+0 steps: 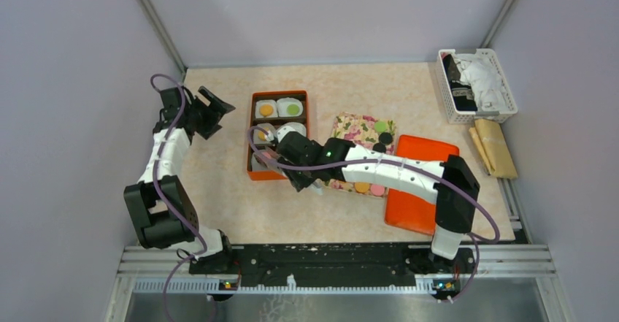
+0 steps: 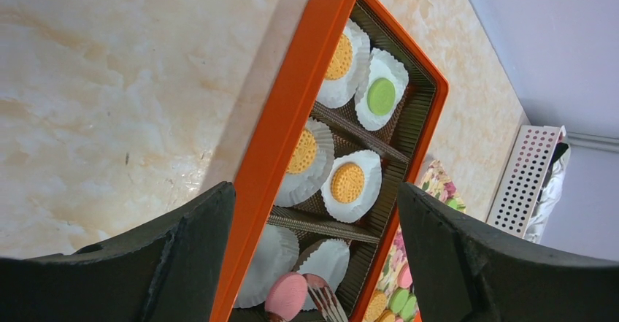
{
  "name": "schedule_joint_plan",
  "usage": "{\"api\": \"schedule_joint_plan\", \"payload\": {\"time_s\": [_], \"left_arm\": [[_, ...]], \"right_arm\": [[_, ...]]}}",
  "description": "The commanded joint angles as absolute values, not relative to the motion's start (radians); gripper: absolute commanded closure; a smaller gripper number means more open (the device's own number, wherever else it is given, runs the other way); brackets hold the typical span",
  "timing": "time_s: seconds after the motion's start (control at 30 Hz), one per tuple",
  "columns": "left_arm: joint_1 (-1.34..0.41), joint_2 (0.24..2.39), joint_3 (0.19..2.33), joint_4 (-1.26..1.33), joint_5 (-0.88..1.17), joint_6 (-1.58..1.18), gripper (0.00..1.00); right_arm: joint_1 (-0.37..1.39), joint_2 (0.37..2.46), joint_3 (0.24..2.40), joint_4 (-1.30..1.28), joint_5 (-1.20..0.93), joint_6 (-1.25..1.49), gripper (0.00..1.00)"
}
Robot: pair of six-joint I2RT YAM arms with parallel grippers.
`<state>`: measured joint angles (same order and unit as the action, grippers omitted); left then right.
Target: Pack the cookies
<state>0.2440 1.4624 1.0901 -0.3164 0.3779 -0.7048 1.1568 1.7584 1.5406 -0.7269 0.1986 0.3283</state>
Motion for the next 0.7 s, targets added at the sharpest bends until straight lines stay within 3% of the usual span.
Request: {"api": "schedule_joint_plan", "payload": {"time_s": [0.0, 0.27, 0.57, 0.67], "left_arm": [[0.258, 1.43, 1.094, -0.298, 0.399, -0.699, 0.13], [0.262, 1.431, 1.091, -0.294, 0.409, -0.692, 0.13], [0.264, 1.433, 1.094, -0.298, 0.41, -0.676, 0.12], [0.266, 1.434, 1.093, -0.295, 0.418, -0.673, 0.12]], "right_arm": [[1.164, 1.789, 1.614, -0.662, 0.177, 0.312, 0.86], [1.164, 1.831, 1.626, -0.661, 0.201, 0.293, 0.82], [1.164, 1.842, 1.647, -0.667, 0.219, 0.291, 0.56], [1.164, 1.842, 1.652, -0.667, 0.222, 0.291, 0.53]]}}
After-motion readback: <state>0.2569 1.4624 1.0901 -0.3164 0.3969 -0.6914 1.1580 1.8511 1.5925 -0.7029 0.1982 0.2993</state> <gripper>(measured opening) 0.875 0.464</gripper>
